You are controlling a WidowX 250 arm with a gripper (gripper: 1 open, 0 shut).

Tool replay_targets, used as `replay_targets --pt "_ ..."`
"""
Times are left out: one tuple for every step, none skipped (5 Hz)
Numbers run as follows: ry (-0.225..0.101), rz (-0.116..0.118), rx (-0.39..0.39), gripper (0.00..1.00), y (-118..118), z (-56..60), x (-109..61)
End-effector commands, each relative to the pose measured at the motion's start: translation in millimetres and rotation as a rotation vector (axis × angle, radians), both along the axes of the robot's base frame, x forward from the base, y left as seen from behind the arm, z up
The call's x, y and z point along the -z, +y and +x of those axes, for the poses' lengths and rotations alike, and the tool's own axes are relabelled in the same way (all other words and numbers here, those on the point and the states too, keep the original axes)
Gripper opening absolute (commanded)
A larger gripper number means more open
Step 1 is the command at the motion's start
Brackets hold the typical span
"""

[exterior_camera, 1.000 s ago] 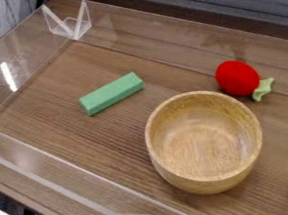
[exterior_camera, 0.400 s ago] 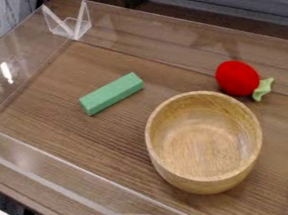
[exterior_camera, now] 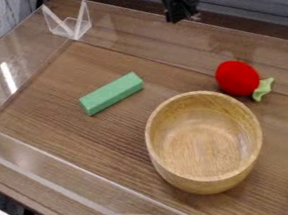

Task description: Move the red object to the right side of the table

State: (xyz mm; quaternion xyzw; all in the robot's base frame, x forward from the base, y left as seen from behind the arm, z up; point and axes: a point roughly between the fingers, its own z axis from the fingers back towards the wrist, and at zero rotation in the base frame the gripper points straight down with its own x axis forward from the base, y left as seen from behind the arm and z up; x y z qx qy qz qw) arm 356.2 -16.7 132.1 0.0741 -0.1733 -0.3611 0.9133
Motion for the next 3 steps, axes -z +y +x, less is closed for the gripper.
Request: replay_targets --pt "-0.042 -0.012 0.102 0.0 -26 0.3 -5.0" --pt "-0.026 -0.029 0.148 0.0 -39 1.3 10.6" --pt "-0.005 -0.032 0.175 0.0 -49 4.7 27.5"
